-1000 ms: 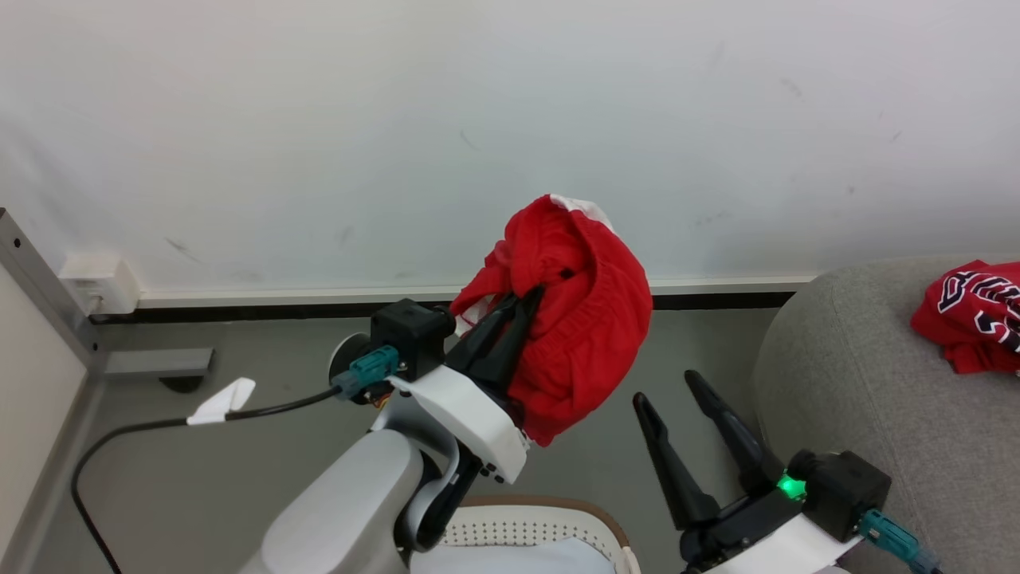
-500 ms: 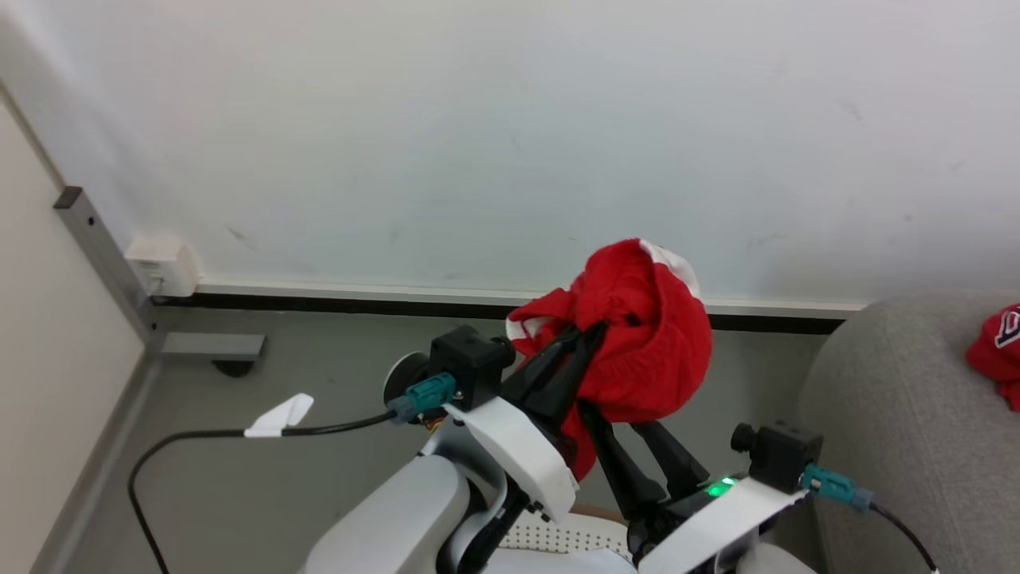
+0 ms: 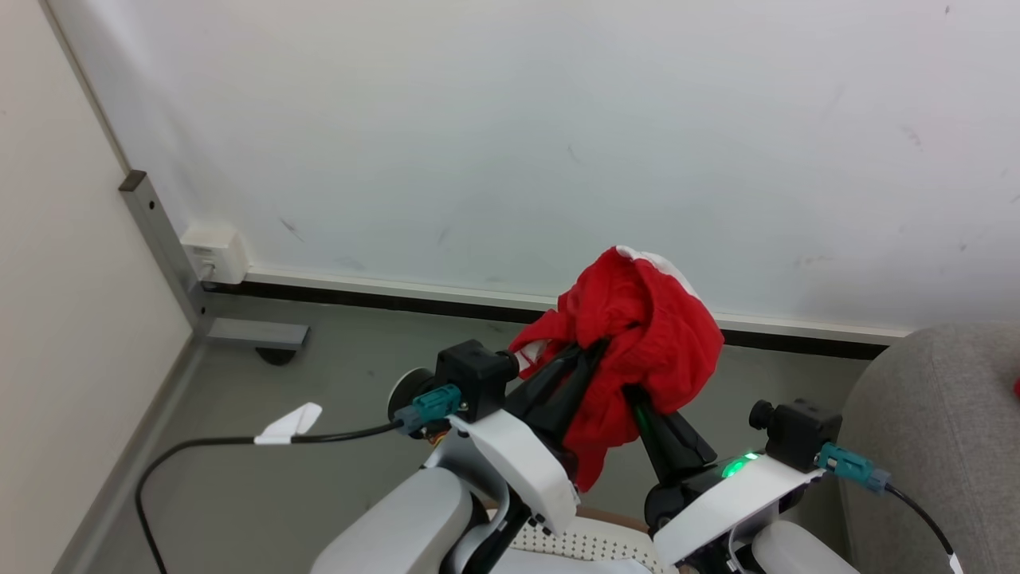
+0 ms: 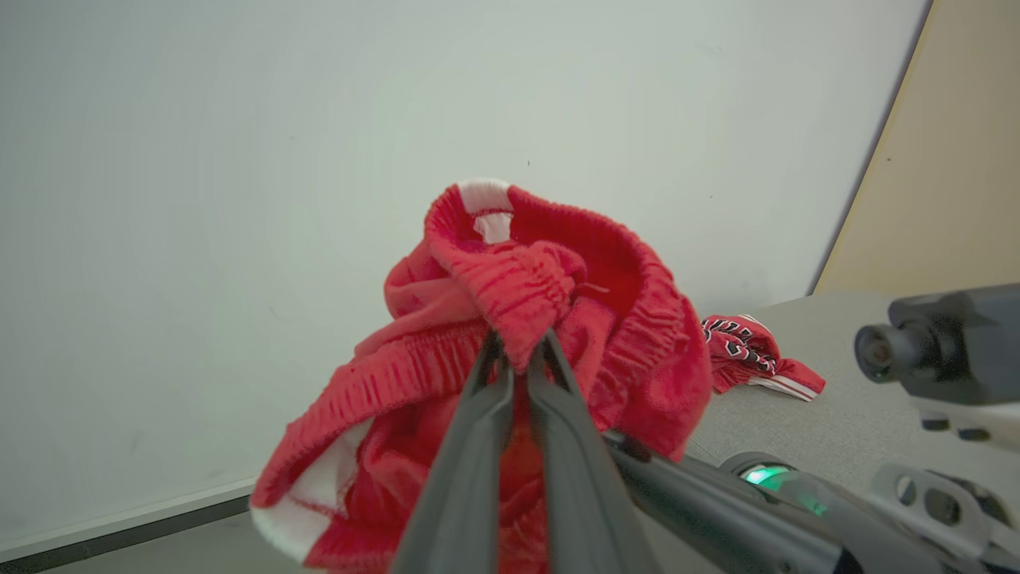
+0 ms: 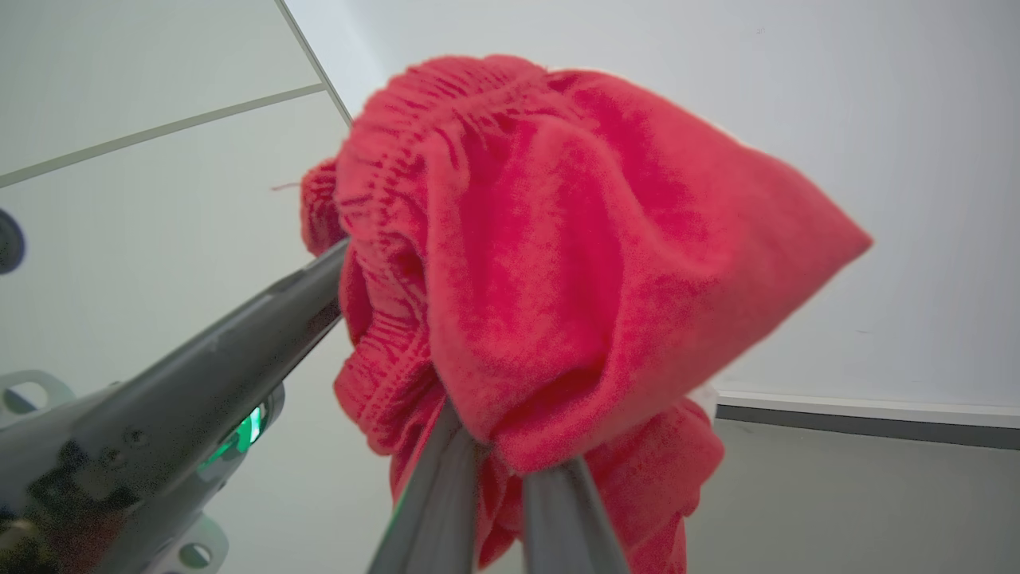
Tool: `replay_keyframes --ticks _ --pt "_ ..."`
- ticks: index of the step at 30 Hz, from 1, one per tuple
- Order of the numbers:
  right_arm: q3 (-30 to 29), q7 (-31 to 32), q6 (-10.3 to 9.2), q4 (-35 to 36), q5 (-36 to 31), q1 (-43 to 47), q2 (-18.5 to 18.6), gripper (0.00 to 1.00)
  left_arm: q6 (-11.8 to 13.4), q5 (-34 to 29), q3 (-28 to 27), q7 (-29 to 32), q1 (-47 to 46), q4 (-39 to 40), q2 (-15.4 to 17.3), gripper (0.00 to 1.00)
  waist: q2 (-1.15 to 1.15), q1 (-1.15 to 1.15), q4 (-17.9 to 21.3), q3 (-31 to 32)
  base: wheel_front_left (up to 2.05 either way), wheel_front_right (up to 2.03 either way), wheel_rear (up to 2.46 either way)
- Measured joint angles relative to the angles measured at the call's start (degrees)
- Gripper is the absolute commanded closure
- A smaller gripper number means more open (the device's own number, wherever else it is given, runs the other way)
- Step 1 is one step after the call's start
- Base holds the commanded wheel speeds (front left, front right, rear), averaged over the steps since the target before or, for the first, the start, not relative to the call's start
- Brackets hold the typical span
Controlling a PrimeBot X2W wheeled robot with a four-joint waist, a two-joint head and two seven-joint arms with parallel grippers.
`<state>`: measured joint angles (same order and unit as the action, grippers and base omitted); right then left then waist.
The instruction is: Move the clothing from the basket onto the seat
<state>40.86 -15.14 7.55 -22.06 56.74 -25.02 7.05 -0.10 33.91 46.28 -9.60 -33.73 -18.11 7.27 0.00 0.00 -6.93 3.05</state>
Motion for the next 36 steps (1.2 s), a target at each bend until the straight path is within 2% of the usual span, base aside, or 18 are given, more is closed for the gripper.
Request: replay_keyframes --ticks 7,8,9,11,12,13,22,36 --pt "-1.3 0.0 0.0 1.1 -3.1 0.8 0.5 1.0 0.4 0.3 -0.1 -0.1 0.2 0.0 0.5 1.0 0.0 0.0 0.5 -0.3 0.0 0.0 0.0" --pt "-1.7 0.0 0.0 1.5 -4.0 1.0 0.8 1.0 0.4 0.4 -0.1 -0.2 0.2 0.0 0.5 0.95 0.0 0.0 0.6 -0.3 0.0 0.0 0.0" --pt "-1.9 0.0 0.0 1.7 -5.3 1.1 1.3 1.0 0.7 0.4 -0.2 -0.4 0.4 -0.1 0.6 0.78 0.0 0.0 0.8 -0.4 0.0 0.0 0.0" --pt "-3.2 0.0 0.0 2.0 -7.8 1.4 2.3 1.0 0.9 0.4 -0.4 -0.7 0.9 -0.1 0.8 0.51 0.0 0.0 1.4 -0.4 0.0 0.0 0.0" --pt "-4.2 0.0 0.0 2.3 -8.3 1.6 2.5 1.0 1.0 0.5 -0.5 -0.8 1.2 -0.2 0.8 0.12 0.0 0.0 1.7 -0.5 0.0 0.0 0.0" --pt "-5.1 0.0 0.01 2.7 -8.9 1.8 2.8 1.0 1.0 0.5 -0.3 -1.0 1.3 -0.3 0.9 0.0 0.0 0.0 2.0 -0.5 0.0 0.0 0.0" --pt "-10.1 0.0 0.0 4.8 -15.8 2.3 7.2 1.0 1.2 0.8 0.2 -2.4 3.4 0.0 1.1 0.0 0.0 0.0 7.1 -0.9 0.0 0.0 0.0" --pt "-19.0 0.0 0.0 9.3 -22.0 4.2 11.7 1.0 -0.5 -1.8 0.3 -5.2 5.0 1.9 1.0 0.0 0.0 0.0 21.1 -2.3 0.0 0.0 0.0"
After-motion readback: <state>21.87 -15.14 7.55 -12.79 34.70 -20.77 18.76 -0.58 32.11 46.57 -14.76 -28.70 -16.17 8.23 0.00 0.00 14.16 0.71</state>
